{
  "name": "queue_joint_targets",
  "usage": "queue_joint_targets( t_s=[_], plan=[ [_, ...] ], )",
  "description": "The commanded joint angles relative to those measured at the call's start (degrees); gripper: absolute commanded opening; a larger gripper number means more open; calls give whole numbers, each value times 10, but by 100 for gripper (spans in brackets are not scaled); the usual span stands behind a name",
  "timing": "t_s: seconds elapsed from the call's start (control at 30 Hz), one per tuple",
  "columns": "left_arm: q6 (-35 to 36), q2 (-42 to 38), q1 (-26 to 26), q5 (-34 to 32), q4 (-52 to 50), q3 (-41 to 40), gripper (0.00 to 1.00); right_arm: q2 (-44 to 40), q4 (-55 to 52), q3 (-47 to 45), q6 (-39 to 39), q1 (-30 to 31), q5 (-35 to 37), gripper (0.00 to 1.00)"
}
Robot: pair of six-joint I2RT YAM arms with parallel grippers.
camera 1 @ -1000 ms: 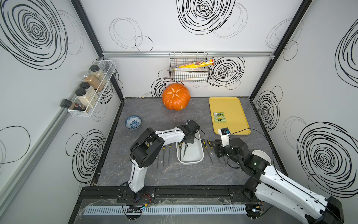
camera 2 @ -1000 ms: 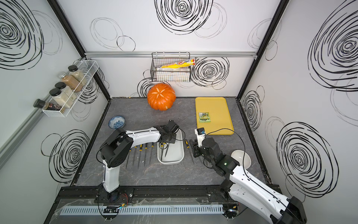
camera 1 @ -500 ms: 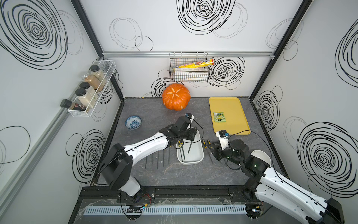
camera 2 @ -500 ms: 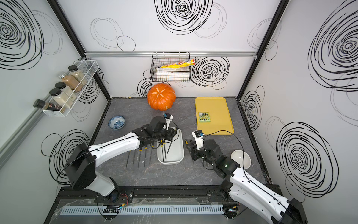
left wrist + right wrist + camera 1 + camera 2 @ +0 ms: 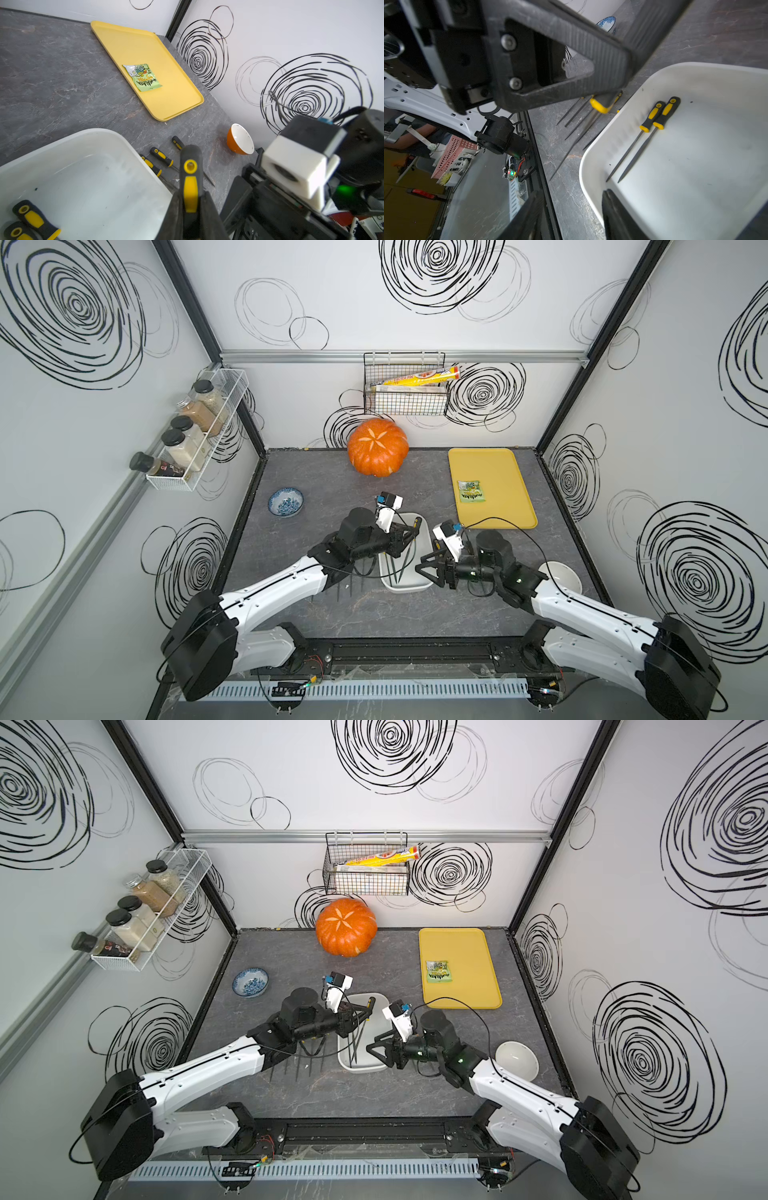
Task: Take the file tool out of the storage box
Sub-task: Pick up the file tool from the storage box.
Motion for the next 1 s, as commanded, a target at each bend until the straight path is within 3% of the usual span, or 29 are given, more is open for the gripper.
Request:
queue_joint_targets(
  t_s=[0.0, 0.27, 0.5, 0.77, 0.83, 0.9, 0.93, 0.97],
  plan=[
    [6, -18, -2, 18, 56, -5, 0, 24, 52, 27, 11, 0, -39, 49],
    [4, -3, -8, 25, 57, -5, 0, 87, 136, 32, 45, 1, -87, 45],
    [5, 2, -11, 30, 63, -5, 0, 106, 205, 18, 75, 2, -94, 32],
    [9, -23, -17, -3, 65, -17, 0, 119, 227, -6, 84, 1, -78, 7],
    [9, -21, -16, 2, 65, -18, 4, 114, 208, -6, 81, 1, -67, 0],
    [7, -21, -16, 4, 69, -20, 11, 99, 148, 2, 65, 1, -44, 0],
    [6, -21, -16, 5, 73, -23, 15, 90, 117, 8, 58, 1, -33, 0],
    [5, -21, -16, 7, 74, -24, 27, 79, 71, 15, 52, 2, -10, 0]
  ],
)
